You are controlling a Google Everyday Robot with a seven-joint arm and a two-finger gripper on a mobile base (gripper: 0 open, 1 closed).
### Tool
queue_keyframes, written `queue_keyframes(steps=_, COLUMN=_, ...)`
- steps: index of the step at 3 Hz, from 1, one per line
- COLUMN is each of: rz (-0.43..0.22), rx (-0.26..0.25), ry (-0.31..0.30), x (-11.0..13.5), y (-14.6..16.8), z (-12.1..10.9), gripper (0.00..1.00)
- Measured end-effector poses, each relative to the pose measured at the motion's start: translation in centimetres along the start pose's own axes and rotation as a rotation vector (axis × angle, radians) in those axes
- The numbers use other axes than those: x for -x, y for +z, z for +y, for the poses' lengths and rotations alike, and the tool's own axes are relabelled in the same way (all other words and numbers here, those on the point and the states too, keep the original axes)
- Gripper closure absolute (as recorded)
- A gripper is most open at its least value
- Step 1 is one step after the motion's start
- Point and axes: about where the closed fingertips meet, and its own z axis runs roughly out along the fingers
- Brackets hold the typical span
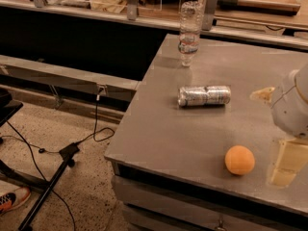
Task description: Pick orange
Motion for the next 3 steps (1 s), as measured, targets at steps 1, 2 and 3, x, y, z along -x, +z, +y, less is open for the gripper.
queue_keyframes(steps=1, rz=-0.027, rx=0.062, ry=-0.018, x=0.5, y=2.8, z=1.8, gripper=0.00)
queue_keyframes(steps=2, rz=-0.101, rx=0.126, ry=-0.013, x=1.2, y=4.4, z=2.8, gripper=0.00)
queue_keyframes(steps=3, rz=-0.172, rx=0.171, ry=-0.005, x=2.1, y=5.4, z=3.5, gripper=0.00)
